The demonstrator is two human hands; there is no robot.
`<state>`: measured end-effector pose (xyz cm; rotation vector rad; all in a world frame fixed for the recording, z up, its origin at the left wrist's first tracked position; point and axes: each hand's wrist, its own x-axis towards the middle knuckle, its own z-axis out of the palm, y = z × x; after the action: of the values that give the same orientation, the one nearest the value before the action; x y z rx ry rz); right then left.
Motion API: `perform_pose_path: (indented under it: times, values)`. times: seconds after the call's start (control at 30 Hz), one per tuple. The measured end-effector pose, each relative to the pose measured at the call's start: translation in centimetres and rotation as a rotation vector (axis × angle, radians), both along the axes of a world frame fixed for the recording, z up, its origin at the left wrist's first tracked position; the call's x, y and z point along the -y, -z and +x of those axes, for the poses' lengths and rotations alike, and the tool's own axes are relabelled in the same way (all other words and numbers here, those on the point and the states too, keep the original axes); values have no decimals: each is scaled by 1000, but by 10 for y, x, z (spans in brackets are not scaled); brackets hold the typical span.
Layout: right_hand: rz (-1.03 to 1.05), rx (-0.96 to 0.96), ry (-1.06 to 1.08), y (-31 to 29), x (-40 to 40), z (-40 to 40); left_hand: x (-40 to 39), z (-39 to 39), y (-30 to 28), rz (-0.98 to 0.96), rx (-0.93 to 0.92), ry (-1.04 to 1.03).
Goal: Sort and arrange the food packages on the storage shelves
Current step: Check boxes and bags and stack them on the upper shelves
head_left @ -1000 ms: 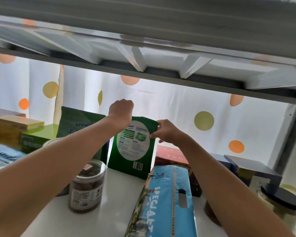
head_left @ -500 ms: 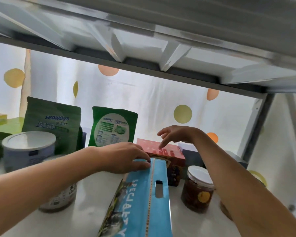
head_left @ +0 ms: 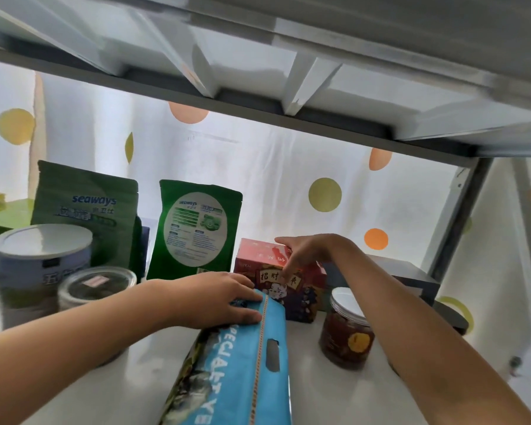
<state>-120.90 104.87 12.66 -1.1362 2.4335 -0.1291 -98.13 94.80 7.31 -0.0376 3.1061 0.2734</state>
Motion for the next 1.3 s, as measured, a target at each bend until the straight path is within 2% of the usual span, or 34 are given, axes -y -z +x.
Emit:
perform_pose_path:
  times: [0.23, 0.33, 0.5, 0.67, 0.77, 0.9, 1.0, 1.13, 1.3]
  values:
    - [-176, -144, -15, -3, -4, 14, -6, 7, 2, -185, -92, 5]
    - [-234, -211, -28, -28, -8, 24, -7, 15, -1, -250, -211, 4]
    - [-421, -271, 1, -83, -25, 50, 1, 33, -12, -266, -424, 5]
    - [-566, -273, 50, -113, -49, 75, 12, 54, -28, -227, -661, -38]
    - [-597, -268, 109, -119, -63, 95, 22, 65, -30, -317, -805, -28]
    - [-614, -240, 184, -119, -85, 124, 25, 70, -37, -319, -934, 0]
    - [-609, -256, 215, -115, -98, 145, 20, 70, -41, -281, -961, 58]
    - [-599, -266, 224, -114, -117, 180, 11, 73, -45, -324, -976, 153]
    - [-589, -234, 216, -116, -148, 231, -14, 99, -58, -377, -1080, 271]
